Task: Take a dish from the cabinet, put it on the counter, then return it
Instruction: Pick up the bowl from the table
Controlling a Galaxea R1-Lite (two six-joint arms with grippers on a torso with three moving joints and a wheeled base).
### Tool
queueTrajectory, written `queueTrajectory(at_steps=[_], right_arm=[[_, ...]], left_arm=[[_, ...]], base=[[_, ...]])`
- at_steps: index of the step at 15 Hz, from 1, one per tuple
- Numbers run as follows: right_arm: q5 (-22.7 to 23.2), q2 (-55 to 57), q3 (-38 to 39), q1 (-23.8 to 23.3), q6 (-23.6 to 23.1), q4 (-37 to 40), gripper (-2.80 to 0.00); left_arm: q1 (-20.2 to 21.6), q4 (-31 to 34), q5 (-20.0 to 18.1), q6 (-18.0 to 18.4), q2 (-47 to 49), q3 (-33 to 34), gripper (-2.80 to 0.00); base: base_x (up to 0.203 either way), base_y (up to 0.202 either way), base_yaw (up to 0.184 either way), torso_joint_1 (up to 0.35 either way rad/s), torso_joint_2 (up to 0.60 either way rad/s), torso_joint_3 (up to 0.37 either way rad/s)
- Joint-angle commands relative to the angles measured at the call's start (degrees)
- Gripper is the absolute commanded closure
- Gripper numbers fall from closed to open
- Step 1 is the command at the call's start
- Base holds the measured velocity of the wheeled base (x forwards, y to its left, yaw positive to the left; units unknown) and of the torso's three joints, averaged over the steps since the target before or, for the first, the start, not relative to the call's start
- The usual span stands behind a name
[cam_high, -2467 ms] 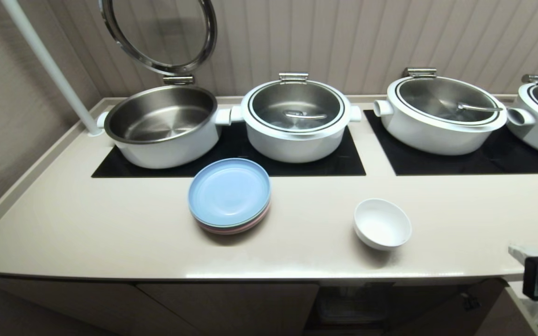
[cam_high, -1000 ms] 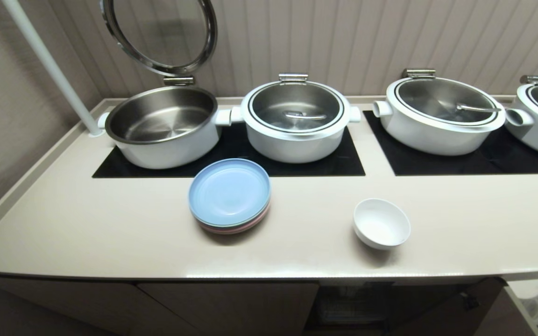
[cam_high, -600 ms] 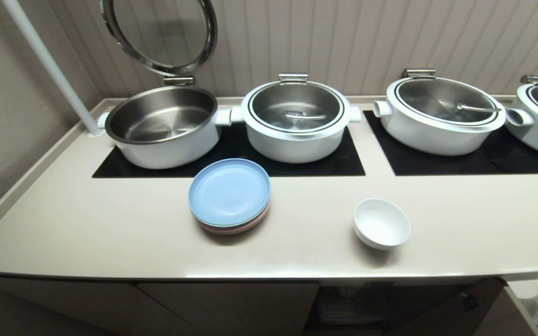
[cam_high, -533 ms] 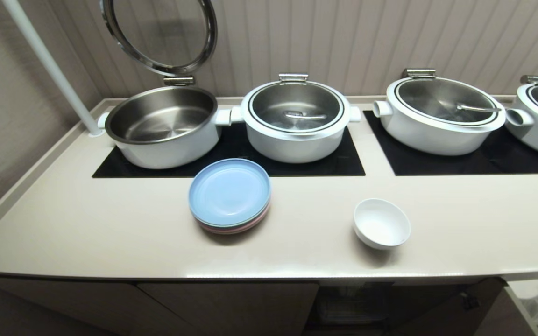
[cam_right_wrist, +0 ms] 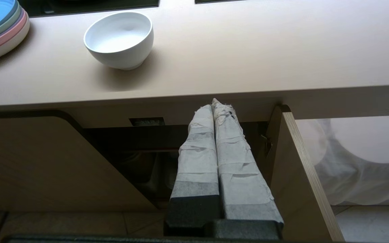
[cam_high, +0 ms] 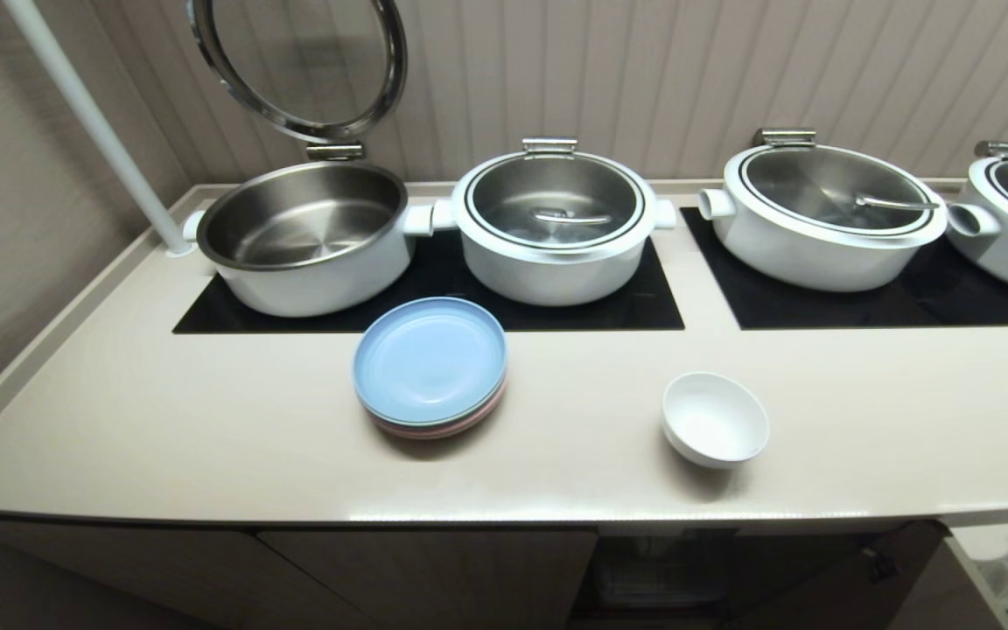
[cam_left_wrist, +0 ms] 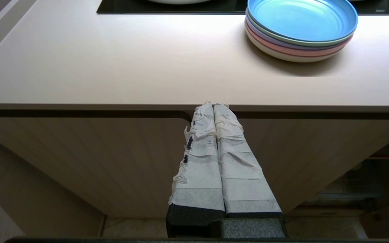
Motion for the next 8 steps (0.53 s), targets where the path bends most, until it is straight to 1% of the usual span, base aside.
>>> queueTrajectory(at_steps=[1, 4, 6, 8], right_arm=[[0.0, 0.1, 0.0, 0.0, -0.4, -0.1, 0.00], [-0.1, 0.1, 0.0, 0.0, -1.1, -0.1, 0.00], [0.0, 0.1, 0.0, 0.0, -5.5, -0.2, 0.00], [0.1, 0.1, 0.0, 0.0, -6.5, -0.2, 0.00]], left_arm=[[-0.1, 0.0, 0.0, 0.0, 0.0, 0.0, 0.00], [0.0, 0.0, 0.0, 0.0, 0.0, 0.0, 0.00], [-0.1, 0.0, 0.0, 0.0, 0.0, 0.0, 0.00], [0.0, 0.0, 0.0, 0.0, 0.0, 0.0, 0.00]], base=[[0.000, 0.000, 0.000, 0.000, 0.00, 0.000], [0.000, 0.000, 0.000, 0.000, 0.00, 0.000], [0.000, 0.000, 0.000, 0.000, 0.00, 0.000], [0.000, 0.000, 0.000, 0.000, 0.00, 0.000]])
